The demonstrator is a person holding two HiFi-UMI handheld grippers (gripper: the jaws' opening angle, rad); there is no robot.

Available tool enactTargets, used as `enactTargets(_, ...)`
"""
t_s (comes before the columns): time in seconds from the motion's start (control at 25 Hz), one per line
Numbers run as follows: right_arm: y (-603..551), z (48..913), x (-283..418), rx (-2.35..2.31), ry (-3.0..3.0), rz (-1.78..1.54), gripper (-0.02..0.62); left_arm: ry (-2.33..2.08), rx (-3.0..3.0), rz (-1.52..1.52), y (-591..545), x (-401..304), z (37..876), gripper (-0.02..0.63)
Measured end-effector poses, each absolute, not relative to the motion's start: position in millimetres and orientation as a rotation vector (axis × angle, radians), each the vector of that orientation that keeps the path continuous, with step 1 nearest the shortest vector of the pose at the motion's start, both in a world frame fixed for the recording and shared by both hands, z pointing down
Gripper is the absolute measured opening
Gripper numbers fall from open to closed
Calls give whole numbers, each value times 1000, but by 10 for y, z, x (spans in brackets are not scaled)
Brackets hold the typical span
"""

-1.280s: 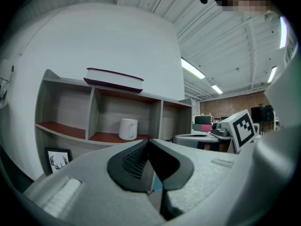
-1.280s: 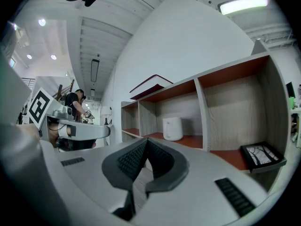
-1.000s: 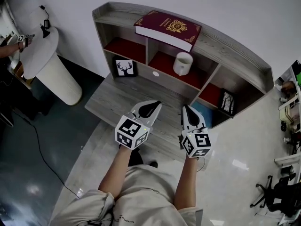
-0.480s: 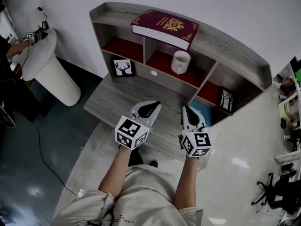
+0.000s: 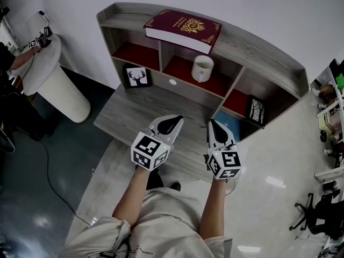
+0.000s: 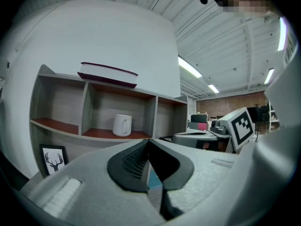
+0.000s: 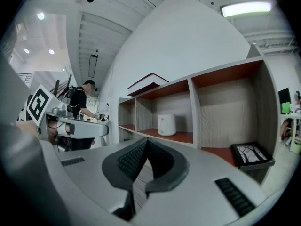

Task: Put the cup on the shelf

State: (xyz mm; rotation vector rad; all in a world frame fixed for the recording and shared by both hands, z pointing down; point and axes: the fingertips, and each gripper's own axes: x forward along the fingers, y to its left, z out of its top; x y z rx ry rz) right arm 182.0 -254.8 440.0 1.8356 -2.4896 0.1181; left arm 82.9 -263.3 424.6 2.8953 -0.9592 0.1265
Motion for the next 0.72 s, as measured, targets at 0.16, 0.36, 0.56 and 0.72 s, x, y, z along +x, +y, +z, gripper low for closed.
enactTargets(0.16, -2524, 4414, 1852, 1840, -2480, 116, 15, -947, 2899, 133, -2610, 862, 4265, 9)
enactTargets(0.36, -2492, 4398, 1871, 1842, -2473, 103, 15, -929, 2907, 150, -2580, 911, 4288, 11)
enactTargets(0.56, -2454, 4421, 1920, 1843, -2464, 107, 15, -910, 2911, 155, -2560, 978, 4292, 11)
enactTargets(0.72, -2458, 4449, 1951, 1834, -2464, 116, 15, -892, 2922, 162, -2539, 1042, 4299, 11)
